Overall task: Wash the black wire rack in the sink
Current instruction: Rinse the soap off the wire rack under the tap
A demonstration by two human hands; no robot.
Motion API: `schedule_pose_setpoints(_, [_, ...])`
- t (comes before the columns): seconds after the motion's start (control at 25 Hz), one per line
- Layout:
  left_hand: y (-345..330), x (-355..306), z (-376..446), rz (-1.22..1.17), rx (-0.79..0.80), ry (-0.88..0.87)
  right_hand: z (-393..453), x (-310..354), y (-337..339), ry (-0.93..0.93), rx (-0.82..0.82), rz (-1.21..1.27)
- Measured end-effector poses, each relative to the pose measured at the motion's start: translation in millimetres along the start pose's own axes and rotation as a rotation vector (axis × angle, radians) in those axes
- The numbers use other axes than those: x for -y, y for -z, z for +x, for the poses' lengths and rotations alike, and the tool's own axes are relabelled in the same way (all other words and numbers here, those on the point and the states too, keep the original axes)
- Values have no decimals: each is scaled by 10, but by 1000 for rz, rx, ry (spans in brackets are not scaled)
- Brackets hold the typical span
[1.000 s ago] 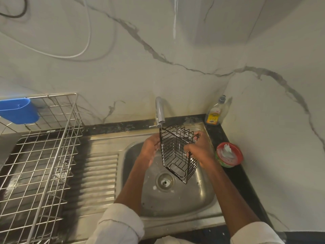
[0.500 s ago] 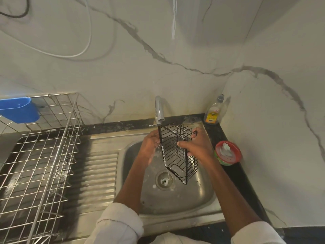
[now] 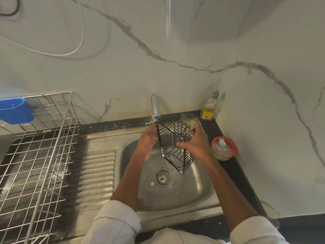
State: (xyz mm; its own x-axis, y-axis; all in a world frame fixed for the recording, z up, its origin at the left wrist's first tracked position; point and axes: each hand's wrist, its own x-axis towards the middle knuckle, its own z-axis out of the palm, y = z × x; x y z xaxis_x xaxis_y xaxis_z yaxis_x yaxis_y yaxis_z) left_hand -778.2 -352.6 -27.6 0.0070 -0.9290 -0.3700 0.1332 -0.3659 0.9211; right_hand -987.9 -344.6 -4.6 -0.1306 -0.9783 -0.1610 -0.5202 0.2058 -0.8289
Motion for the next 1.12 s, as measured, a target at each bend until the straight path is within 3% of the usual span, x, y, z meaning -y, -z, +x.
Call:
schedule_pose_setpoints(0.64, [31, 14, 43, -21, -42, -33, -89, 15, 73, 51, -3, 13])
schedule_pose_setpoints(0.92, [55, -1, 80, 270, -171, -122, -125, 45, 83, 164, 116, 35])
schedule_pose_setpoints(1.12, [196, 63, 195, 577, -254, -134, -32, 49, -39, 120, 226, 156])
